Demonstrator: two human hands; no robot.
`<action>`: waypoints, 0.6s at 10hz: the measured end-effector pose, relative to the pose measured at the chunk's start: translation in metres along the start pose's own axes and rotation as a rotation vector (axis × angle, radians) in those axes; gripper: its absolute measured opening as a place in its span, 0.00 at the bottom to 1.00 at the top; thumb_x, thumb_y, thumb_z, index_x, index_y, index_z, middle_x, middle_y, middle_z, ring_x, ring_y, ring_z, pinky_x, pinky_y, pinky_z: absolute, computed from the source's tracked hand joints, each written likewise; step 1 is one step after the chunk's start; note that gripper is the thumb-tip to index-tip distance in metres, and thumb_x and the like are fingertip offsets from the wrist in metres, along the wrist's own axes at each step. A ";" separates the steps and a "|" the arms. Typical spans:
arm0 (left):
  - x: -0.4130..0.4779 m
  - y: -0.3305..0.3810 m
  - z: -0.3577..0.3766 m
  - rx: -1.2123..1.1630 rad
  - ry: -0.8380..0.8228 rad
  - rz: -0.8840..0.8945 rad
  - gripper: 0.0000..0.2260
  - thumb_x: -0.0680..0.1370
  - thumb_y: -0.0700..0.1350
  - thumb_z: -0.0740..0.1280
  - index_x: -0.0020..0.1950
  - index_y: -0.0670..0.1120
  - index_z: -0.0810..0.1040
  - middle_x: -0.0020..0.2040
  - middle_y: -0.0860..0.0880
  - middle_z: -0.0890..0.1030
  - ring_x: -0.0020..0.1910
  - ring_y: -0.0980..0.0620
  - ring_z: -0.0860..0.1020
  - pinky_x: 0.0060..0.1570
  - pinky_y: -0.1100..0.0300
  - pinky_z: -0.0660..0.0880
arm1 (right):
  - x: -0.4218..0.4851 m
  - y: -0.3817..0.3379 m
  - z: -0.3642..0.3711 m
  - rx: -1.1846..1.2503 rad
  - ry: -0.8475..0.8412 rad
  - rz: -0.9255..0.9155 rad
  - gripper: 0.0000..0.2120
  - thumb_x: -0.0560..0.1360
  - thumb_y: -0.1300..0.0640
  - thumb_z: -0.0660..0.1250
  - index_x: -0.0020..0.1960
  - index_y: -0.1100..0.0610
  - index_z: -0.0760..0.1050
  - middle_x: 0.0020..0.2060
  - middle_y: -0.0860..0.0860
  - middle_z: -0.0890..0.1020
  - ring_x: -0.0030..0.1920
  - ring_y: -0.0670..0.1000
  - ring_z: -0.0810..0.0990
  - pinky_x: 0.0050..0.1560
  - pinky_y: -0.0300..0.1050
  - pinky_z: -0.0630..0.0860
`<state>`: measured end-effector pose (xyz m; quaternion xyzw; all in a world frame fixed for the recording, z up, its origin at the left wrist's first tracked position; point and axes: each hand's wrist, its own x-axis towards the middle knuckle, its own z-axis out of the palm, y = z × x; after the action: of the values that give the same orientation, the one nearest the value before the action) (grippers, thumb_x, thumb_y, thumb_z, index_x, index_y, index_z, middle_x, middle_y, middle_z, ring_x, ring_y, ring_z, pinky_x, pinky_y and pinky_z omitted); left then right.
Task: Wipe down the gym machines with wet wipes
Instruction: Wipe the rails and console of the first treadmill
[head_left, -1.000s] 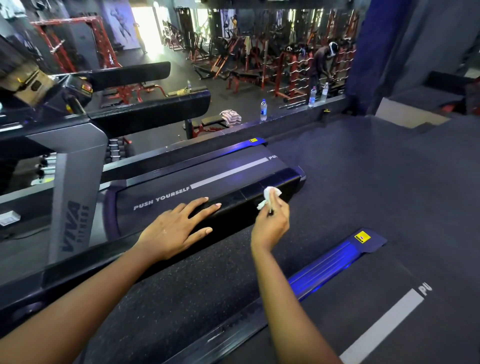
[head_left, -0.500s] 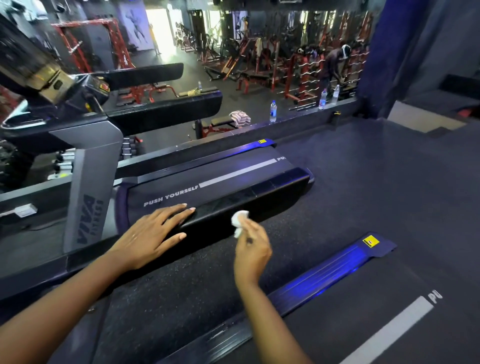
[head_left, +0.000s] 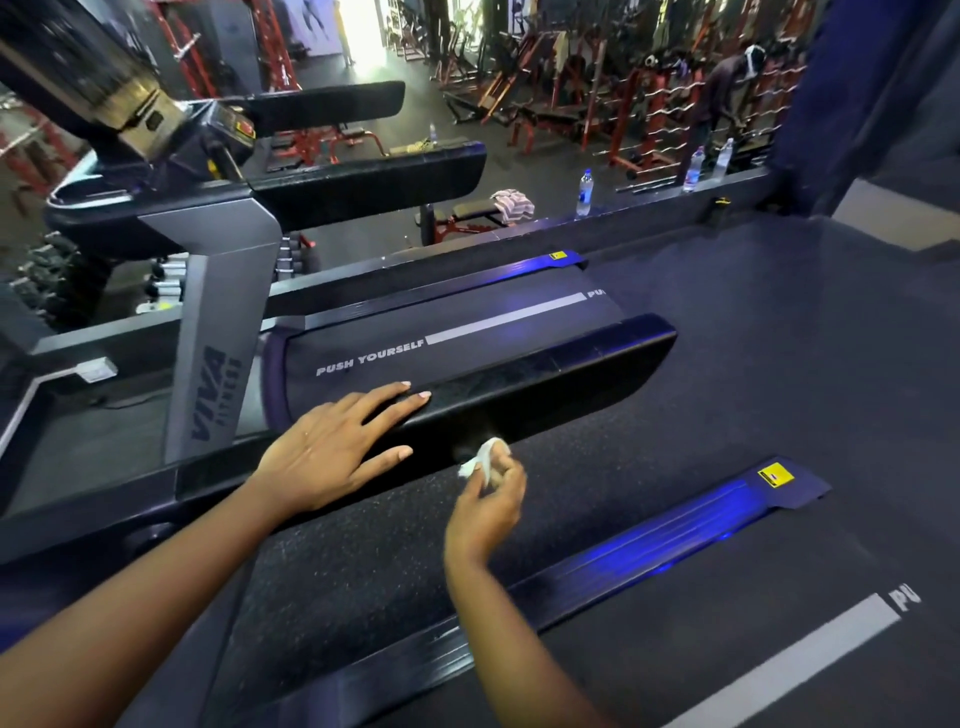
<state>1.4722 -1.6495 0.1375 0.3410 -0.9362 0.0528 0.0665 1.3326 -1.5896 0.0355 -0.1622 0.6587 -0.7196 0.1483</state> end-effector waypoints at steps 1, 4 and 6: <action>0.000 0.000 0.000 0.010 0.005 0.005 0.27 0.80 0.64 0.43 0.77 0.56 0.54 0.74 0.51 0.65 0.59 0.50 0.76 0.53 0.51 0.77 | -0.040 0.010 0.001 -0.045 -0.195 -0.030 0.12 0.70 0.75 0.66 0.49 0.62 0.78 0.47 0.47 0.78 0.48 0.43 0.78 0.52 0.35 0.74; -0.001 0.001 0.002 -0.003 0.010 -0.012 0.27 0.80 0.65 0.41 0.77 0.57 0.54 0.74 0.52 0.64 0.61 0.49 0.74 0.56 0.51 0.75 | 0.050 -0.014 -0.030 0.008 -0.013 -0.142 0.15 0.71 0.73 0.65 0.52 0.56 0.78 0.48 0.49 0.80 0.49 0.49 0.80 0.54 0.38 0.73; -0.001 0.002 0.001 0.004 0.018 -0.015 0.27 0.80 0.64 0.42 0.77 0.57 0.54 0.74 0.51 0.65 0.61 0.49 0.75 0.56 0.51 0.75 | 0.042 -0.041 -0.011 0.035 0.046 -0.146 0.08 0.70 0.75 0.66 0.47 0.67 0.79 0.46 0.57 0.80 0.42 0.42 0.77 0.42 0.23 0.71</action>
<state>1.4715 -1.6472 0.1366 0.3475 -0.9330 0.0572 0.0745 1.2901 -1.5943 0.0774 -0.1906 0.6358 -0.7433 0.0834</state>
